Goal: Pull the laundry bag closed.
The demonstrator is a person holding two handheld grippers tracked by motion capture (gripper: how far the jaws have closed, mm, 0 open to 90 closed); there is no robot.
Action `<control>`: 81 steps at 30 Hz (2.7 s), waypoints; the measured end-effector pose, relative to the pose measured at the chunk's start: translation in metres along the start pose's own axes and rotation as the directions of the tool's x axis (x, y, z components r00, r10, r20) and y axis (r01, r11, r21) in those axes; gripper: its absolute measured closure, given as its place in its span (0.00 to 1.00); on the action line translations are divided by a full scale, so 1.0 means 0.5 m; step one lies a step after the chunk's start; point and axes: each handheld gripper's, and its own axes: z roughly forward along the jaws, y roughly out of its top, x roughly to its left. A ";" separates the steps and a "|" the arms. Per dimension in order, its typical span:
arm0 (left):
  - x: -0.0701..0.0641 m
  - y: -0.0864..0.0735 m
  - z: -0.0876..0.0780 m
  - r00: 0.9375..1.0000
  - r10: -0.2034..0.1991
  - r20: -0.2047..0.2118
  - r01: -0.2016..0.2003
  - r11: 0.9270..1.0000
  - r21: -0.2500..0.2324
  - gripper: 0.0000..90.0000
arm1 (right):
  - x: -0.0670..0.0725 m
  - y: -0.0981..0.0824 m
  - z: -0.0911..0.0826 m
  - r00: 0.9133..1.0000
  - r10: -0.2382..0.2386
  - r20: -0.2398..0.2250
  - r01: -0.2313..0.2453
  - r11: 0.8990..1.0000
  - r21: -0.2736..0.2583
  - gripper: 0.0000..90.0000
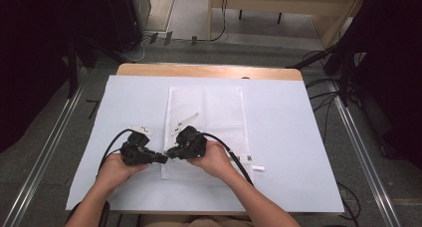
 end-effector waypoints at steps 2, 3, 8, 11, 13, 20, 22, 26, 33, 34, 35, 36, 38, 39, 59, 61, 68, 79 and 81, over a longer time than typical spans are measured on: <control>-0.001 0.000 -0.002 1.000 0.008 -0.009 -0.008 1.000 0.002 0.99 | -0.001 -0.002 0.000 1.000 -0.008 -0.007 0.008 1.000 -0.006 0.96; -0.001 -0.001 -0.003 1.000 0.009 -0.007 -0.009 1.000 -0.002 0.99 | -0.002 -0.003 0.000 1.000 -0.007 -0.007 0.007 1.000 -0.009 0.96; -0.002 -0.003 -0.007 1.000 0.017 -0.006 -0.017 1.000 0.001 0.99 | 0.001 -0.006 -0.002 1.000 -0.025 -0.001 0.025 0.999 -0.021 0.96; -0.004 -0.003 -0.007 1.000 0.022 -0.014 -0.022 1.000 -0.001 0.99 | 0.001 -0.008 -0.003 1.000 -0.024 0.000 0.024 1.000 -0.017 0.96; -0.003 -0.002 -0.007 1.000 0.020 -0.010 -0.020 1.000 0.002 0.99 | 0.001 -0.008 -0.003 1.000 -0.005 0.001 0.005 1.000 -0.023 0.96; -0.003 -0.002 -0.004 1.000 0.018 -0.015 -0.018 1.000 0.008 0.99 | -0.004 -0.010 0.004 0.999 0.014 -0.030 -0.014 1.000 -0.005 0.93; -0.004 -0.002 -0.004 1.000 0.021 -0.017 -0.021 1.000 0.007 0.99 | -0.005 -0.010 0.004 1.000 0.008 -0.027 -0.008 1.000 -0.002 0.93; -0.004 -0.003 -0.006 1.000 0.024 -0.014 -0.024 1.000 0.004 0.99 | -0.006 -0.010 0.001 0.999 0.017 -0.036 -0.017 1.000 -0.003 0.94; -0.004 -0.003 -0.004 1.000 0.023 -0.021 -0.023 1.000 0.003 0.99 | -0.007 -0.010 0.000 0.999 0.017 -0.051 -0.016 1.000 0.016 0.97; -0.004 -0.003 -0.004 0.999 0.024 -0.024 -0.023 1.000 0.005 0.99 | -0.007 -0.010 0.000 0.999 0.017 -0.051 -0.016 1.000 0.016 0.97; -0.004 -0.003 -0.004 0.999 0.022 -0.025 -0.022 1.000 0.002 0.99 | -0.006 -0.010 -0.001 0.999 0.015 -0.051 -0.015 1.000 0.015 0.98; -0.004 -0.003 -0.004 1.000 0.022 -0.022 -0.022 1.000 -0.001 0.99 | -0.005 -0.009 -0.001 0.999 0.013 -0.045 -0.012 1.000 0.012 0.98; -0.004 -0.003 -0.005 0.999 0.024 -0.023 -0.024 1.000 -0.003 0.99 | -0.006 -0.009 -0.001 0.999 0.014 -0.044 -0.014 1.000 0.008 0.98; -0.004 -0.002 -0.005 0.999 0.024 -0.024 -0.024 1.000 0.000 0.99 | -0.006 -0.008 -0.001 0.999 0.019 -0.048 -0.019 1.000 0.004 0.98; -0.002 -0.007 -0.014 0.999 0.029 -0.021 -0.029 1.000 -0.006 0.99 | -0.012 -0.019 -0.001 0.999 0.020 -0.050 -0.020 1.000 0.003 0.99; -0.004 -0.007 -0.014 0.999 0.032 -0.023 -0.033 0.999 -0.004 0.99 | -0.011 -0.019 -0.002 0.999 0.015 -0.046 -0.014 1.000 0.005 0.99; -0.007 -0.007 -0.017 0.999 0.049 -0.017 -0.049 0.999 -0.010 0.99 | -0.008 -0.025 -0.012 0.999 -0.008 -0.034 0.008 1.000 0.015 0.99; -0.004 -0.003 -0.006 0.999 0.034 0.002 -0.034 0.999 0.001 0.92 | -0.006 -0.022 -0.011 0.999 -0.011 -0.033 0.012 1.000 0.026 0.98; -0.003 -0.001 -0.007 0.999 0.035 -0.003 -0.035 0.999 -0.005 0.89 | -0.006 -0.021 -0.010 0.999 -0.017 -0.032 0.018 0.999 0.031 0.98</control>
